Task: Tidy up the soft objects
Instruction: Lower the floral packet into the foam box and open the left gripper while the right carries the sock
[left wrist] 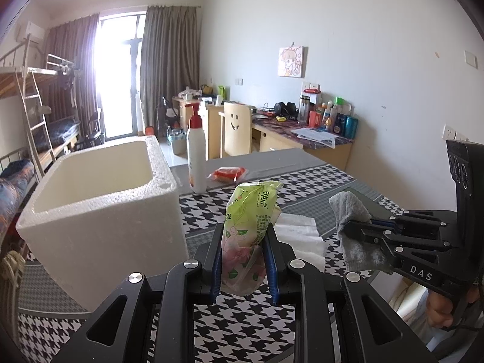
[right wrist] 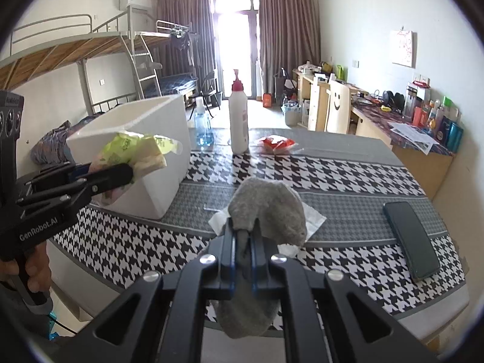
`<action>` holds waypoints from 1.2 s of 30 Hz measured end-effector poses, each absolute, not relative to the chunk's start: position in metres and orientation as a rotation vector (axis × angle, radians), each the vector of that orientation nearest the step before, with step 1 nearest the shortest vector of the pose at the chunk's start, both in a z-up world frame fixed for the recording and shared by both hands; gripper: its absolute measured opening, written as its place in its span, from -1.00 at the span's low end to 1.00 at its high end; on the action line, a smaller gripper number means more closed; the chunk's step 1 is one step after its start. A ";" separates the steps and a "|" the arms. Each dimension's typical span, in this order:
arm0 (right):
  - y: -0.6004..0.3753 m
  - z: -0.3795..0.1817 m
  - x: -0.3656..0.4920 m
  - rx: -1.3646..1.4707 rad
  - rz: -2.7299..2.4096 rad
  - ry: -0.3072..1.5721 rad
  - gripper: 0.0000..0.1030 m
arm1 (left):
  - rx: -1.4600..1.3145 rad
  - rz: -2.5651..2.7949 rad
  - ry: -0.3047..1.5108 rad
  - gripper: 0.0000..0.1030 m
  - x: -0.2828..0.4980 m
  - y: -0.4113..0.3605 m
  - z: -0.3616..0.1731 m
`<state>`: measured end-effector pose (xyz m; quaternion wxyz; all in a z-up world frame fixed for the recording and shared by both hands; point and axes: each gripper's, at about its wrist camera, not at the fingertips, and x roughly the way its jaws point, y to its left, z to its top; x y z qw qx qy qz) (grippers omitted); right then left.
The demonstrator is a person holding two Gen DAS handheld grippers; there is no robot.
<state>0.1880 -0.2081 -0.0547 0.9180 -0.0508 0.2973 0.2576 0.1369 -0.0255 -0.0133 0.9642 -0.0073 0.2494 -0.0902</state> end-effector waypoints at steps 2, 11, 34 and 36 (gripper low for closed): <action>-0.208 -0.054 0.188 -0.102 0.531 0.605 -0.81 | -0.012 -0.181 0.500 -0.51 0.138 -0.025 -0.011; -0.206 -0.047 0.194 -0.082 0.532 0.588 -0.81 | -0.006 -0.162 0.477 -0.51 0.140 -0.022 -0.001; -0.189 -0.020 0.201 -0.076 0.577 0.495 -0.81 | -0.002 -0.104 0.408 -0.51 0.152 -0.010 0.023; -0.189 -0.018 0.202 -0.074 0.575 0.487 -0.81 | -0.003 -0.102 0.405 -0.51 0.153 -0.010 0.024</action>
